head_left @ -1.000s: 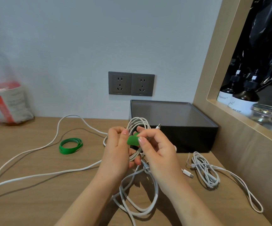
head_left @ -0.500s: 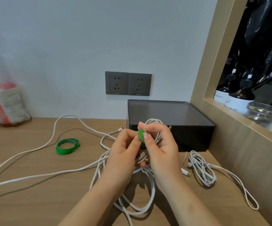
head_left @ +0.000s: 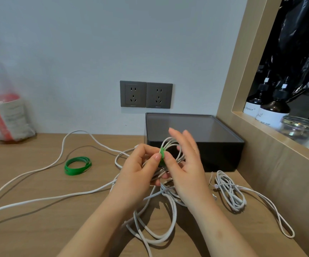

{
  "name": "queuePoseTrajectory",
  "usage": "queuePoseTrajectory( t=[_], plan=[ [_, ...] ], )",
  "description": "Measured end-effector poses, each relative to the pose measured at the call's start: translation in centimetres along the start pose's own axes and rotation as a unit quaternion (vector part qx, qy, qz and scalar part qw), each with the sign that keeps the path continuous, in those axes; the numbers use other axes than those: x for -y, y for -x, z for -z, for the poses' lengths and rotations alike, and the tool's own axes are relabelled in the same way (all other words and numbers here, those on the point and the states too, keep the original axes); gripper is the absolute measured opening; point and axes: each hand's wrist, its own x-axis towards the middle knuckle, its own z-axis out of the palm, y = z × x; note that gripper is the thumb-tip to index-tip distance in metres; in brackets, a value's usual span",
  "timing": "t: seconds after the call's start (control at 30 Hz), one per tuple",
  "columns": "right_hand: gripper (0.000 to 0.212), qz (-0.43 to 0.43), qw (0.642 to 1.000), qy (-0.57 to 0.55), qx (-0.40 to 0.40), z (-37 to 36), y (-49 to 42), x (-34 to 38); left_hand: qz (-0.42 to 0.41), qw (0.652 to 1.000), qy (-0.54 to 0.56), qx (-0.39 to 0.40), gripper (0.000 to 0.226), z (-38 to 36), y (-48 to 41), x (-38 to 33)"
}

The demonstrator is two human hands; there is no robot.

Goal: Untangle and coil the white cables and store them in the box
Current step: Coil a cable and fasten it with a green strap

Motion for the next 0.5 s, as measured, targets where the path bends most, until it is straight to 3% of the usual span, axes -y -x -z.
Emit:
queuePoseTrajectory(
  t=[0.07, 0.23, 0.5],
  plan=[
    [0.054, 0.031, 0.998, 0.055, -0.005, 0.5, -0.2, -0.3, 0.014, 1.0, -0.025, 0.012, 0.012, 0.4, -0.1, 0.0],
    [0.038, 0.077, 0.98, 0.171, 0.065, 1.9, -0.5, -0.6, 0.042, 0.996, -0.064, 0.038, 0.012, 0.7, 0.1, 0.0],
    [0.027, 0.048, 0.993, 0.075, 0.081, 1.6, -0.4, -0.3, 0.07, 0.997, -0.018, 0.022, 0.012, 0.7, -0.1, 0.2]
  ],
)
